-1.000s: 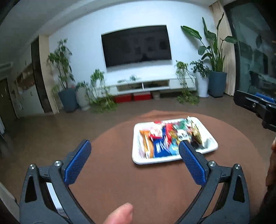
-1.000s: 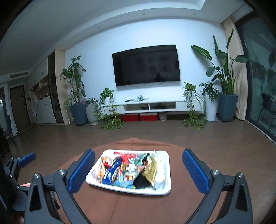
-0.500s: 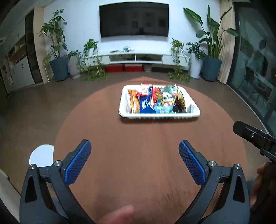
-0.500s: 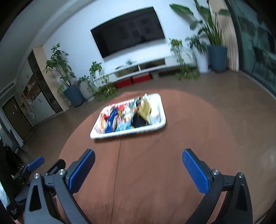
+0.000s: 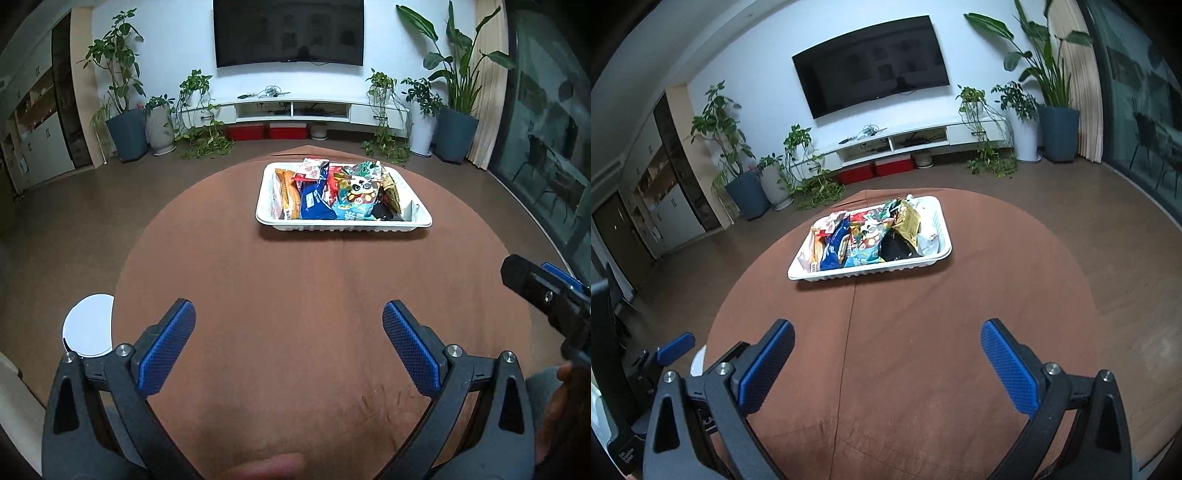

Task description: Organize snacks

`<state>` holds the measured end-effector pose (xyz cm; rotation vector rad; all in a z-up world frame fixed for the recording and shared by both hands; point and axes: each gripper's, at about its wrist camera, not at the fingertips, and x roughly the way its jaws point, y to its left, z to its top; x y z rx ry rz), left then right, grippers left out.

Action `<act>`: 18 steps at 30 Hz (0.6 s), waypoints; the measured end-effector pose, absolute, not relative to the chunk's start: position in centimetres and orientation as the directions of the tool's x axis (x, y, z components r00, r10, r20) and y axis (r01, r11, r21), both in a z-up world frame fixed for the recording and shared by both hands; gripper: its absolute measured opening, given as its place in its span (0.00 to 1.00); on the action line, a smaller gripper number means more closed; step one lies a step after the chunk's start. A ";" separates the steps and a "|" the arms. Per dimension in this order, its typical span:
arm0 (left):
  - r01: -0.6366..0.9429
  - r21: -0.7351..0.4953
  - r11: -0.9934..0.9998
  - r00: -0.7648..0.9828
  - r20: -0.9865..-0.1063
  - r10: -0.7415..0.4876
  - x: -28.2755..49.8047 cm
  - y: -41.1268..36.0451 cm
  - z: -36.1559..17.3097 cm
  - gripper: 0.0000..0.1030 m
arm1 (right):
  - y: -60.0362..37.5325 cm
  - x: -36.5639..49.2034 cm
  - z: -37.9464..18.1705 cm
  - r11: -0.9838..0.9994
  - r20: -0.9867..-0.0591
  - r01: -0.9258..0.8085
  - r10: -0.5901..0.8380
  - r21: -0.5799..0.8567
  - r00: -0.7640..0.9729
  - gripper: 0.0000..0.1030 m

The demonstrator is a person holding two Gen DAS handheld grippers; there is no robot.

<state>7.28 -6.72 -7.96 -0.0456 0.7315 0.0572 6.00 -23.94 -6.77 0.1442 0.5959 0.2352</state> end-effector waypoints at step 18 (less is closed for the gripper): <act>-0.074 -0.008 0.997 0.719 -0.694 0.048 8.8 -6.5 -9.7 1.00 | -21.4 5.6 -7.5 0.982 -0.586 -0.161 0.189 0.100 0.788 1.00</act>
